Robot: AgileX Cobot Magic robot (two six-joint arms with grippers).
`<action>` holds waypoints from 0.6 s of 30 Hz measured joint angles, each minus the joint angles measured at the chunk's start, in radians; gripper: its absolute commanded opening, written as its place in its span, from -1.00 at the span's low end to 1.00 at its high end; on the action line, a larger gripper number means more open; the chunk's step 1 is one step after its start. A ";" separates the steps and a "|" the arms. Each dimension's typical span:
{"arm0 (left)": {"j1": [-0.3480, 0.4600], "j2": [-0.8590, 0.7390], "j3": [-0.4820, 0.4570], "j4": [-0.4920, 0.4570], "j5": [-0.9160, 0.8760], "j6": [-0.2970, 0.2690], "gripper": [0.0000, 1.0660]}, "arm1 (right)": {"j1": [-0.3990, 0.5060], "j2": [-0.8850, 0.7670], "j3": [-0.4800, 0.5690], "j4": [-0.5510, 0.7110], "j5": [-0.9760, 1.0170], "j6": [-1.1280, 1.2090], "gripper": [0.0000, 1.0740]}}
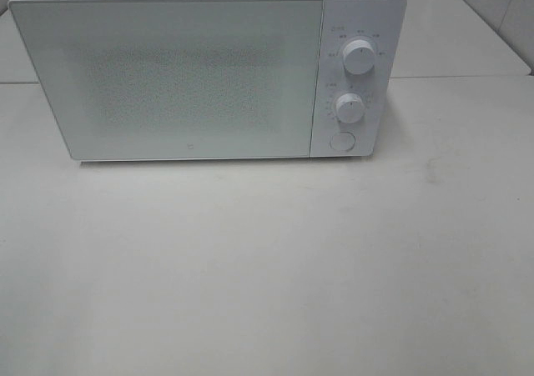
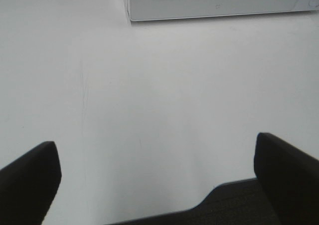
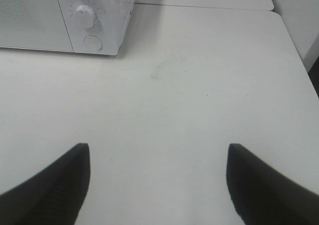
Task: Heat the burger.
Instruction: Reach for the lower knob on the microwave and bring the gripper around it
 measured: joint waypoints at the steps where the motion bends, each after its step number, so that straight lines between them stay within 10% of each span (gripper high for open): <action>1: 0.000 -0.017 0.000 -0.001 0.000 0.000 0.87 | 0.000 0.000 0.000 0.000 0.000 0.000 0.37; 18: 0.155 -0.152 0.000 -0.004 0.000 0.000 0.87 | 0.000 0.000 0.000 0.000 0.000 0.000 0.37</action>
